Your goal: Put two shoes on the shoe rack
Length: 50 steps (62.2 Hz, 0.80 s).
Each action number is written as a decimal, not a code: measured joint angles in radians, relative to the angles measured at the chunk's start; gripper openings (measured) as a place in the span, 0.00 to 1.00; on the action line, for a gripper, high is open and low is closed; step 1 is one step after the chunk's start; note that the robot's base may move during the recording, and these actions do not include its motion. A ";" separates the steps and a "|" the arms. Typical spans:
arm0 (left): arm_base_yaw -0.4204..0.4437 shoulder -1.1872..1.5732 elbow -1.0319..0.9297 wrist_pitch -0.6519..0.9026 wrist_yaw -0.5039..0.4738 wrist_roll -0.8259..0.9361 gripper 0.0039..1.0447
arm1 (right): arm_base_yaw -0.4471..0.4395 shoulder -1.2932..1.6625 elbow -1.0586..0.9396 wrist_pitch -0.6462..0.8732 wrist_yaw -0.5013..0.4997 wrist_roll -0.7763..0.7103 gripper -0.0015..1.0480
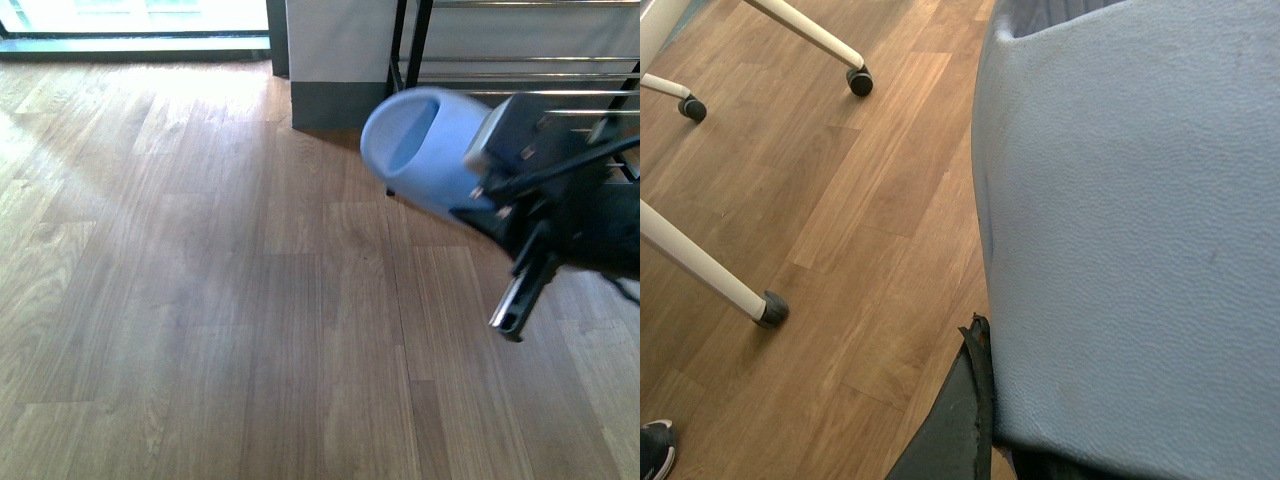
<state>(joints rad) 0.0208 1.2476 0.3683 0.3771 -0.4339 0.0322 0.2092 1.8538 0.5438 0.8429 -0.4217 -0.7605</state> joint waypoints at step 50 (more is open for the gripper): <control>0.001 0.000 0.000 0.000 -0.004 0.000 0.02 | -0.006 -0.919 -0.256 -0.261 -0.069 0.170 0.02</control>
<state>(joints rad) 0.0219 1.2476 0.3683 0.3771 -0.4381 0.0326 0.2028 0.9348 0.2878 0.5816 -0.4904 -0.5903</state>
